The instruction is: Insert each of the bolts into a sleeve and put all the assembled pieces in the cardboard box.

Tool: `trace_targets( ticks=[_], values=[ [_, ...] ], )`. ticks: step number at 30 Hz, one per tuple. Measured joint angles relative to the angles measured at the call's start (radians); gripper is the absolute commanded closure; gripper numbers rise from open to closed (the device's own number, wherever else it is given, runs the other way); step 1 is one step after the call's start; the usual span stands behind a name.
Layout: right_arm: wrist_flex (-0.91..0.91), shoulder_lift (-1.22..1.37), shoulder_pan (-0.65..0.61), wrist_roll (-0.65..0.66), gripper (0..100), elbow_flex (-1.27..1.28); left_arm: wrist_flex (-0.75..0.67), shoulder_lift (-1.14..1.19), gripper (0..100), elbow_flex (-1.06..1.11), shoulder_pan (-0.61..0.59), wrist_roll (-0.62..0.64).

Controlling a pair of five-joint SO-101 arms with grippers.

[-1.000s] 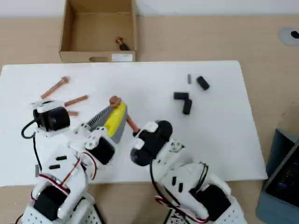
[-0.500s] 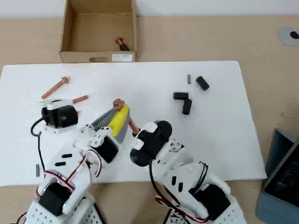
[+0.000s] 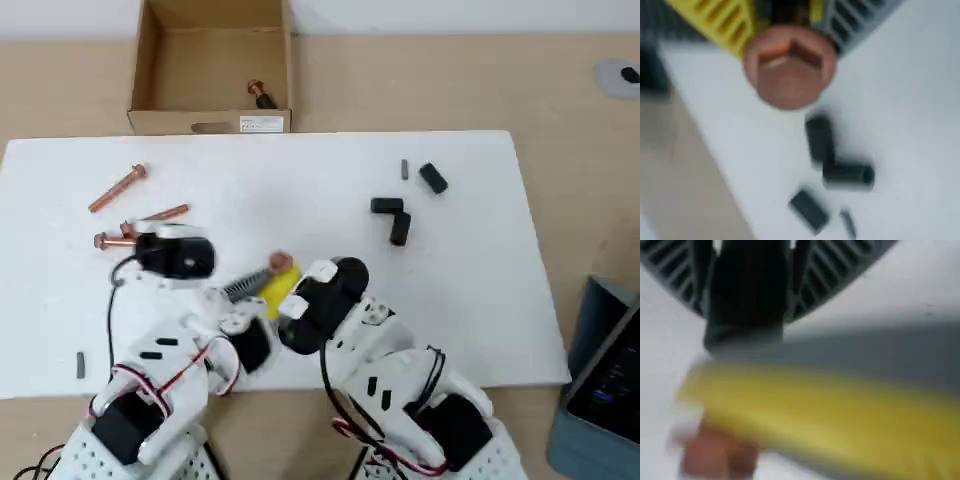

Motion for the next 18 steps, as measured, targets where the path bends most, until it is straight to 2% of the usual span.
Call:
trace_targets(
  ticks=[8,13,18],
  values=[
    [0.002,0.0,-0.011,0.002,98.9,0.002,0.072,-0.003,99,-0.025,0.005,-0.006],
    [0.002,0.0,-0.012,0.003,98.9,0.002,0.078,-0.003,79,-0.026,0.0,-0.068],
    [0.002,0.0,-0.006,0.005,98.9,0.0,0.1,0.0,78,-0.064,-0.032,-0.083]
  ],
)
